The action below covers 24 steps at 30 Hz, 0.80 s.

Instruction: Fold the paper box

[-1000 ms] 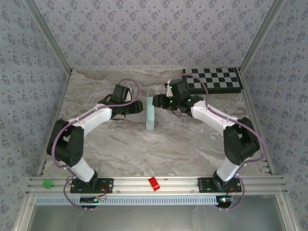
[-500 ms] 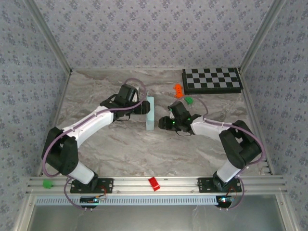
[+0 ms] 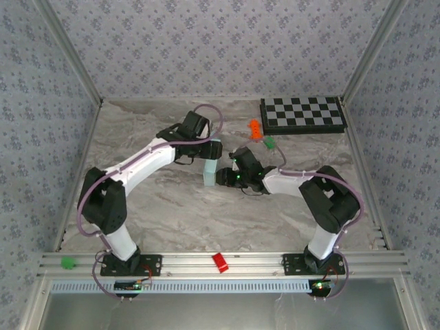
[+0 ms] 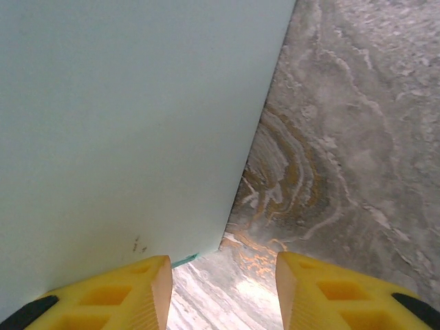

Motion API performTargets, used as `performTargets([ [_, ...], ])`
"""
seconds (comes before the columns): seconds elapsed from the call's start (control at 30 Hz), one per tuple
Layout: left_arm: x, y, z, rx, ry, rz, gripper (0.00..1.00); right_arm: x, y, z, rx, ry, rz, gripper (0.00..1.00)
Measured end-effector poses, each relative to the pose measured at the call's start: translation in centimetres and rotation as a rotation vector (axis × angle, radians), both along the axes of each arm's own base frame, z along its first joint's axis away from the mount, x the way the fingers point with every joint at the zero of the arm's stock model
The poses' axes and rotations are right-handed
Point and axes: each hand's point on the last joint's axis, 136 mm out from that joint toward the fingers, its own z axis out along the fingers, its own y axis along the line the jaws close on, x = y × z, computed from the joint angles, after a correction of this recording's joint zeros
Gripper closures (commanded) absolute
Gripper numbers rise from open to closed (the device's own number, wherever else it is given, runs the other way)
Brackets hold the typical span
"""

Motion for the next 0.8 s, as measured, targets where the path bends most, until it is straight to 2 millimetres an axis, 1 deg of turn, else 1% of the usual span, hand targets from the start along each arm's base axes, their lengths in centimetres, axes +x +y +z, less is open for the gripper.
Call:
performTargets([
  [0.17,0.2,-0.4,-1.4,0.073,0.024,-0.033,0.25,0.2,0.3,0.5,0.022,-0.012,-0.003,0.55],
  [0.27,0.3,-1.0,-2.1,0.109,0.030,-0.061,0.30,0.1,-0.3,0.7,0.014,-0.020,-0.017,0.55],
  [0.4,0.5,-1.7,-3.1,0.153,0.040,-0.088,0.34,0.2,-2.5,1.5,-0.001,-0.036,-0.057,0.54],
  [0.5,0.5,-1.8,-4.1,0.184,0.057,-0.103,0.41,0.7,-4.6,2.0,-0.013,-0.050,-0.097,0.54],
  [0.57,0.6,-1.6,-4.7,0.206,0.066,-0.104,0.46,0.9,-6.0,2.0,-0.023,-0.052,-0.127,0.54],
  [0.67,0.5,-1.3,-4.9,0.229,0.065,-0.109,0.51,0.8,-7.9,1.8,-0.043,-0.045,-0.163,0.54],
  [0.8,0.7,-1.1,-4.9,0.250,0.053,-0.123,0.53,0.8,-9.4,1.6,-0.057,-0.039,-0.187,0.54],
])
